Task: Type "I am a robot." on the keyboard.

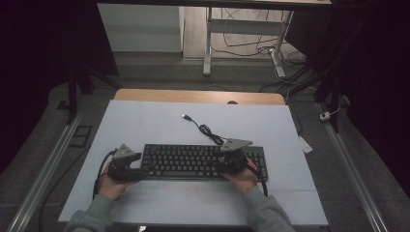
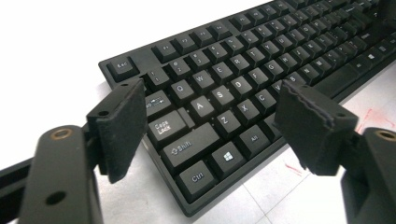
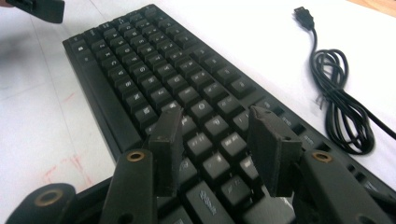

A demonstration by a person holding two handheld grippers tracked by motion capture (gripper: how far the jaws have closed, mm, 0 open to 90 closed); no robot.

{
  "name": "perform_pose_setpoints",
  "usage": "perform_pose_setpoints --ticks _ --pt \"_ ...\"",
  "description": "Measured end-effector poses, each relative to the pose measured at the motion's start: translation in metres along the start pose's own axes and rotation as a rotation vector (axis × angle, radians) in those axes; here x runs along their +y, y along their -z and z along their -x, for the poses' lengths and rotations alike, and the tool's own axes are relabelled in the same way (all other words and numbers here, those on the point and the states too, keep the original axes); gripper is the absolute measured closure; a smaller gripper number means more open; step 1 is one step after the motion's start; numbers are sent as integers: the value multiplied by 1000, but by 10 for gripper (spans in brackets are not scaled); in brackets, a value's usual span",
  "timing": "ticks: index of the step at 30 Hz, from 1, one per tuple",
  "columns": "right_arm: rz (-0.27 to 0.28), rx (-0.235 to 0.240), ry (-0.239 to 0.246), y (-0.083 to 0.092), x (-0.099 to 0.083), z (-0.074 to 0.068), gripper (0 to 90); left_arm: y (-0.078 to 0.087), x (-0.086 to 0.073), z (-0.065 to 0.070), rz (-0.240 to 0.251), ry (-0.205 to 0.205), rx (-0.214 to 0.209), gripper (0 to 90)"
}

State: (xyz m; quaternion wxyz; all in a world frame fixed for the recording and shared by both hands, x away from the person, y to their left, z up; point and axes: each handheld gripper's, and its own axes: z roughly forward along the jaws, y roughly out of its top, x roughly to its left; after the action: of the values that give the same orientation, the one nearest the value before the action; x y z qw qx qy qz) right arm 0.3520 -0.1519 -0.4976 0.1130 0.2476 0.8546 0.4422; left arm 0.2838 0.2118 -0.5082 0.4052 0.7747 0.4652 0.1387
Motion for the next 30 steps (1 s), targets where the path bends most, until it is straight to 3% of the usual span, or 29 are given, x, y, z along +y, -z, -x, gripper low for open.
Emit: perform_pose_setpoints --ticks 8,14,21,30 --pt "15 -19 -12 15 -9 3 554 3 4 2 15 -22 -23 192" --pt "15 -25 -6 19 -9 4 554 6 14 14 27 -102 -93 254" --pt "21 -27 -2 20 -9 4 554 -5 27 35 -25 -195 -159 299" --pt "20 -37 1 21 -8 6 554 -14 45 53 -39 -234 -179 423"
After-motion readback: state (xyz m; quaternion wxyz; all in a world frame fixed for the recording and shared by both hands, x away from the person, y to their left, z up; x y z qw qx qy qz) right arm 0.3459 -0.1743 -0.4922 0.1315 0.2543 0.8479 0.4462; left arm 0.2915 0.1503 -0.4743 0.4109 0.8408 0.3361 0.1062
